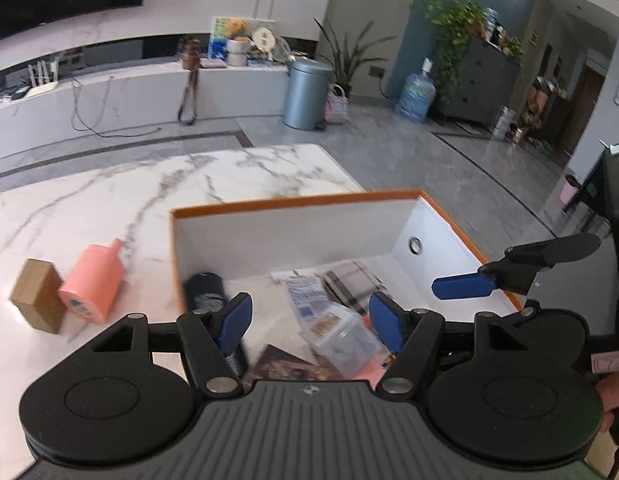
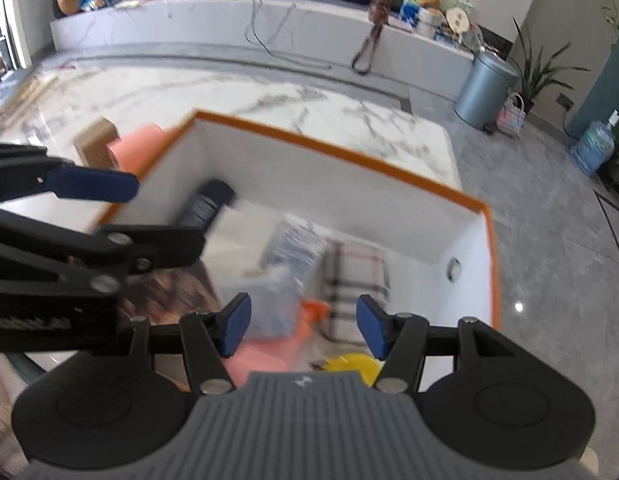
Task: Organize rigid objects
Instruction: 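Withdraw both open grippers from the orange box back over the table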
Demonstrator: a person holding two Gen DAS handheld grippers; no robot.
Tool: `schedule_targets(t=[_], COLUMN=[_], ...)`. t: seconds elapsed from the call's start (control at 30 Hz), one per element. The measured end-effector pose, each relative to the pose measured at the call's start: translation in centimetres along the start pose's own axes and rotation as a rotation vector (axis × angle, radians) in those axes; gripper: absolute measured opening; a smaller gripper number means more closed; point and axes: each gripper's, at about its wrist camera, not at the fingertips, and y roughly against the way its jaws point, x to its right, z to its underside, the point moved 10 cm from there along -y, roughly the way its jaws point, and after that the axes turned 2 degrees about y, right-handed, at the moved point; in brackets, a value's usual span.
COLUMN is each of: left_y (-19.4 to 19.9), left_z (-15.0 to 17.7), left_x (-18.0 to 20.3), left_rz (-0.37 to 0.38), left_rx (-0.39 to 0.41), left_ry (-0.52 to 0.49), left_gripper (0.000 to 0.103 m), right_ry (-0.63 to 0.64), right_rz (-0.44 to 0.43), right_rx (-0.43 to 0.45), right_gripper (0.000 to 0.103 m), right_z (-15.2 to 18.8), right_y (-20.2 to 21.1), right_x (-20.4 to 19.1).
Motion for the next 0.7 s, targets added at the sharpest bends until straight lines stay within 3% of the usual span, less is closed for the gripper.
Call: schedule_targets(t=[0.3, 0.57, 0.7], left_y=[2.0, 3.1, 3.4], left_z=[-0.4, 0.2, 0.6], left_x=[-5.7, -11.9, -15.1], left_rz=[-0.097, -0.191, -0.235], left_rx=[0.036, 0.03, 0.026], left_ry=[0.054, 0.101, 0.135], left_gripper=[0.075, 0.074, 0.074], right_ry=[0.057, 0.076, 0.09], right_rz=[-0.069, -0.116, -0.129], right_rx=[0.081, 0.099, 0.107], right_gripper=[0.055, 0.055, 0.049], right_z=[-3.9, -6.3, -7.5], right_y=[-0.2, -1.7, -2.8], right_x=[-6.5, -11.1, -13.3])
